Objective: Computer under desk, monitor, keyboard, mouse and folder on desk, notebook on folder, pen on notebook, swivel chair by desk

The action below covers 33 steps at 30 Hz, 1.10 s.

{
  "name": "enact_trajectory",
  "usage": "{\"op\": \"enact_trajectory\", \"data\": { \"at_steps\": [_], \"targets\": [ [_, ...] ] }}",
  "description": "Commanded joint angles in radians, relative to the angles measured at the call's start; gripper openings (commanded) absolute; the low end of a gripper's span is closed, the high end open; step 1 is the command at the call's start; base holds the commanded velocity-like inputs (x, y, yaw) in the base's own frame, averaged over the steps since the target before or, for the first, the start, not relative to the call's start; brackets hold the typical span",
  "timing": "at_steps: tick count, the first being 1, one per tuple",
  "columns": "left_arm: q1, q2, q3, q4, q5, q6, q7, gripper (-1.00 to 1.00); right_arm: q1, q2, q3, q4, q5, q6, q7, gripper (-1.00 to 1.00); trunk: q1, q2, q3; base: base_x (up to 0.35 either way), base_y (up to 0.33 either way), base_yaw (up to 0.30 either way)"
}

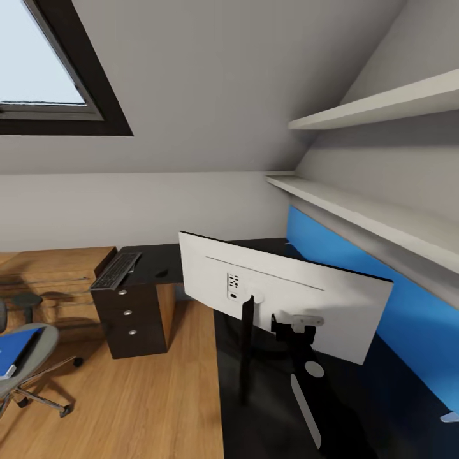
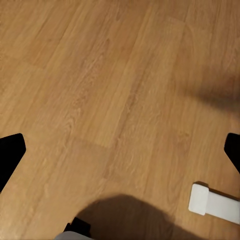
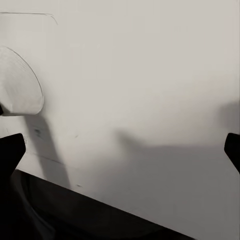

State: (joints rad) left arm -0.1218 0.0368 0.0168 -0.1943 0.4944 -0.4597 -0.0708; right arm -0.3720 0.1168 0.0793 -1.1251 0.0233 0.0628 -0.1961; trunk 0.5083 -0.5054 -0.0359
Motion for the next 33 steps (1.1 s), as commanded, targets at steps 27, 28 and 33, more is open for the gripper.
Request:
{"op": "enact_trajectory", "data": {
  "at_steps": [27, 28, 33],
  "targets": [
    [-0.001, 0.000, 0.002, 0.001, 0.007, -0.002, -0.007, 1.00, -0.001, -0.002, -0.009, -0.001, 0.002, 0.006, -0.006, 1.00, 0.001, -0.002, -0.002, 0.000, 0.009, 0.000],
    [-0.001, 0.000, 0.002, 0.001, 0.007, -0.002, -0.007, 1.00, -0.001, -0.002, -0.012, -0.001, 0.003, 0.006, -0.006, 1.00, 0.001, -0.002, -0.002, 0.000, 0.000, 0.000],
    [-0.001, 0.000, 0.002, 0.001, 0.007, -0.002, -0.007, 1.00, -0.001, -0.001, -0.021, -0.001, 0.003, 0.005, -0.006, 1.00, 0.001, -0.002, -0.002, 0.000, 0.000, 0.000]
  ]
}}
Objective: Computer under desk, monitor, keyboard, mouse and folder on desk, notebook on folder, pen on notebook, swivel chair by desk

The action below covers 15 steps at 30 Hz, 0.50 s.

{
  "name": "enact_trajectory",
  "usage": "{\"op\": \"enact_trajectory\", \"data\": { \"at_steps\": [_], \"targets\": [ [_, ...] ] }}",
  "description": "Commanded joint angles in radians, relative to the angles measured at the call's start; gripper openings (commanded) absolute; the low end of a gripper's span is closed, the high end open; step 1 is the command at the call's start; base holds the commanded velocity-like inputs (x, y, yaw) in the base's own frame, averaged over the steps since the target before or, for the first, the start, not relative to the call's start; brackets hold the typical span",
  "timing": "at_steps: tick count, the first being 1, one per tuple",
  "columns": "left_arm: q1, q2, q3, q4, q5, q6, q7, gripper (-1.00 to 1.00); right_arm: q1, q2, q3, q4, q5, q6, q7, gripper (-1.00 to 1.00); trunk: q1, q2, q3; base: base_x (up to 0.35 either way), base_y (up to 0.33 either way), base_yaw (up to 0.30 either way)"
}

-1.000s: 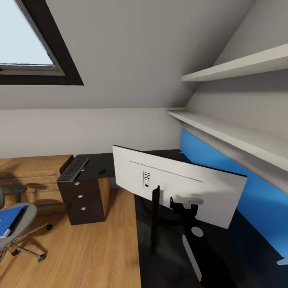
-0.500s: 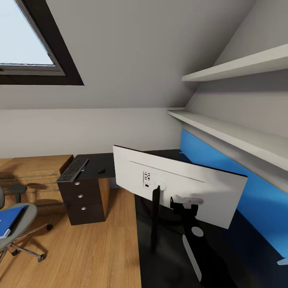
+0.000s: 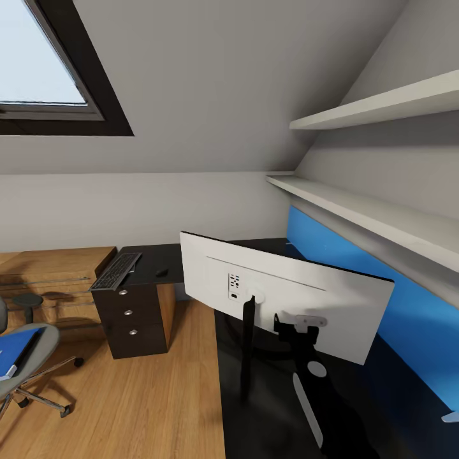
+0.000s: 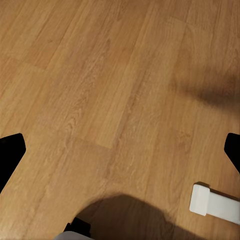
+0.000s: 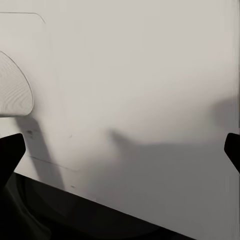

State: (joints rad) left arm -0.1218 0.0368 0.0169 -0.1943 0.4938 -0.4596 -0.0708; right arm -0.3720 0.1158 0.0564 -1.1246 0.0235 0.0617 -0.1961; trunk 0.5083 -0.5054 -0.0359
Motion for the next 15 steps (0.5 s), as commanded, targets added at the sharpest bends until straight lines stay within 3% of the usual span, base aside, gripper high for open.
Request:
{"op": "enact_trajectory", "data": {
  "at_steps": [1, 15],
  "targets": [
    [-0.001, 0.000, 0.002, 0.001, 0.007, -0.002, -0.007, 1.00, -0.001, 0.000, 0.001, -0.001, 0.003, 0.007, -0.006, 1.00, 0.000, -0.002, -0.002, 0.000, 0.000, 0.000],
    [-0.001, 0.000, 0.002, 0.001, 0.007, -0.002, -0.007, 1.00, -0.001, 0.000, -0.002, -0.001, 0.002, 0.007, -0.006, 1.00, 0.000, -0.002, -0.002, 0.000, 0.000, 0.000]
  ]
}}
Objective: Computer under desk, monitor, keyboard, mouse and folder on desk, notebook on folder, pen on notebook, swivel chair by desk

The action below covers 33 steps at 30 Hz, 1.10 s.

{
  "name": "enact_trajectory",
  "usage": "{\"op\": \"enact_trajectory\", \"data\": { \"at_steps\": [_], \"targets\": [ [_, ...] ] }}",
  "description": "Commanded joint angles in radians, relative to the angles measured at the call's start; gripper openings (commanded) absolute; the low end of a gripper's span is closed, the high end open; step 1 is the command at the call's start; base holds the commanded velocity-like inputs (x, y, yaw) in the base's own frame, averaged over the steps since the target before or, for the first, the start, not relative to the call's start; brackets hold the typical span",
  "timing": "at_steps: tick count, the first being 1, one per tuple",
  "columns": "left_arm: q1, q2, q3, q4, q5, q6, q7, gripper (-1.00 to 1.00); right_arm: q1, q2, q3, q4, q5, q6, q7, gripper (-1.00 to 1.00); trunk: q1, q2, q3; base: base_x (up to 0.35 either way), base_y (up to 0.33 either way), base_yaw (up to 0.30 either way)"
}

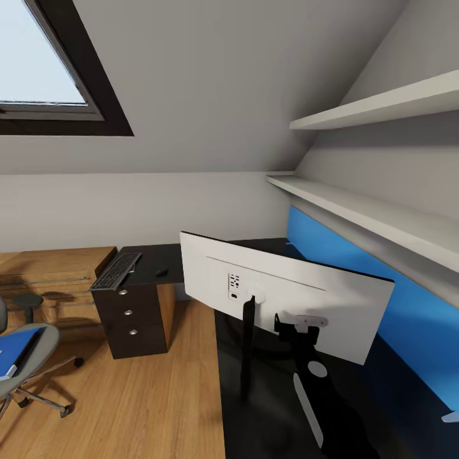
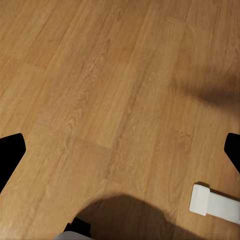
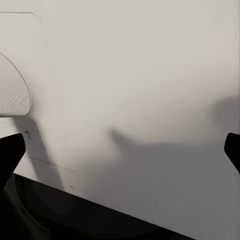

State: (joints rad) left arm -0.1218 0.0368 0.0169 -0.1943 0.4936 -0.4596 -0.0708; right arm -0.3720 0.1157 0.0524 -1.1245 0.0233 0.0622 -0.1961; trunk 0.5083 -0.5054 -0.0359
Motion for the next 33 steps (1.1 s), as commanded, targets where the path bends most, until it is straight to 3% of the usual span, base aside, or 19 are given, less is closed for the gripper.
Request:
{"op": "enact_trajectory", "data": {
  "at_steps": [1, 8, 18, 33],
  "targets": [
    [-0.001, 0.000, 0.002, 0.001, 0.007, -0.002, -0.007, 1.00, -0.001, 0.000, 0.002, -0.001, 0.002, 0.007, -0.006, 1.00, 0.000, -0.002, -0.002, 0.000, 0.000, 0.000],
    [-0.001, 0.000, 0.002, 0.001, 0.008, -0.002, -0.007, 1.00, -0.001, -0.001, 0.001, 0.002, 0.002, -0.003, -0.006, 1.00, 0.000, -0.002, -0.002, 0.000, 0.000, 0.000],
    [-0.001, 0.000, 0.002, 0.001, 0.008, -0.002, -0.007, 1.00, -0.001, 0.001, -0.006, 0.083, 0.003, -0.088, -0.025, 1.00, 0.000, -0.002, -0.002, 0.000, 0.000, 0.000],
    [-0.001, 0.000, 0.003, 0.001, 0.008, -0.002, -0.007, 1.00, -0.003, -0.011, -0.040, 0.130, 0.003, -0.106, -0.084, 1.00, 0.000, -0.002, -0.002, 0.000, 0.000, 0.000]
  ]
}}
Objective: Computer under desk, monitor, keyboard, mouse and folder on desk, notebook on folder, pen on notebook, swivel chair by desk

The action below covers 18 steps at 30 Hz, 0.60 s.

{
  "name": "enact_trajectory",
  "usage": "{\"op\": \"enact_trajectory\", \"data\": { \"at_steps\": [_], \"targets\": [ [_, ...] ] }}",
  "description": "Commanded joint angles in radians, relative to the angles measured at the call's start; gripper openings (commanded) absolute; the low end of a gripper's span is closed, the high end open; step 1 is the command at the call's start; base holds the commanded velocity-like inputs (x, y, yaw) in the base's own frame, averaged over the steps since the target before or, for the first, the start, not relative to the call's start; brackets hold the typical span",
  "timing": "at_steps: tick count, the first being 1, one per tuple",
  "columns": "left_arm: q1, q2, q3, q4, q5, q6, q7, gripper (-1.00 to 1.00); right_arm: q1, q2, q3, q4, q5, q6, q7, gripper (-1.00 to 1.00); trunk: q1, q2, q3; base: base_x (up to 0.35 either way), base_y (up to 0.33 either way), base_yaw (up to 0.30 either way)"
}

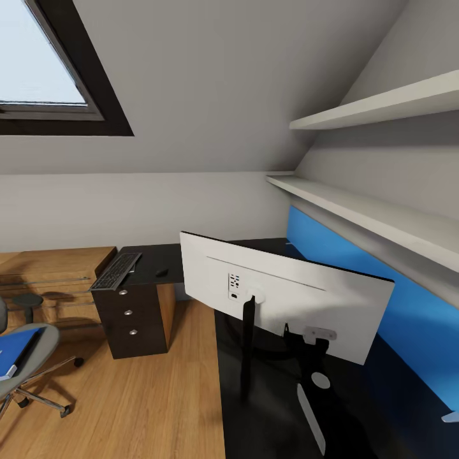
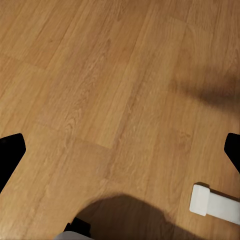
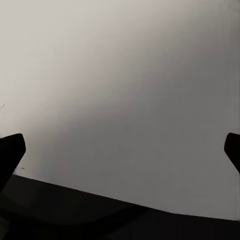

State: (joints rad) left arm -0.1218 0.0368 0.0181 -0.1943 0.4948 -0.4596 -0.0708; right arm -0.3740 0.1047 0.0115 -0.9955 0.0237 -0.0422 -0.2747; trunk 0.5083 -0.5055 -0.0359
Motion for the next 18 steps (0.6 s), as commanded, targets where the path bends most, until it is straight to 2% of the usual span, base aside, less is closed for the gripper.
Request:
{"op": "enact_trajectory", "data": {
  "at_steps": [1, 9, 18],
  "targets": [
    [-0.001, 0.000, 0.002, 0.001, 0.007, -0.002, -0.007, 1.00, -0.001, -0.004, -0.002, 0.002, 0.002, -0.002, -0.006, 1.00, 0.000, -0.002, -0.002, 0.000, 0.000, 0.000],
    [-0.001, 0.000, 0.002, 0.001, 0.008, -0.002, -0.007, 1.00, -0.012, -0.034, -0.023, 0.047, 0.001, -0.003, -0.007, 1.00, 0.000, -0.002, -0.002, 0.000, 0.000, 0.000],
    [-0.001, 0.000, 0.002, 0.001, 0.008, -0.002, -0.007, 1.00, -0.073, -0.053, -0.040, 0.122, 0.001, -0.008, -0.007, 1.00, 0.000, -0.002, -0.002, 0.000, 0.000, 0.000]
  ]
}}
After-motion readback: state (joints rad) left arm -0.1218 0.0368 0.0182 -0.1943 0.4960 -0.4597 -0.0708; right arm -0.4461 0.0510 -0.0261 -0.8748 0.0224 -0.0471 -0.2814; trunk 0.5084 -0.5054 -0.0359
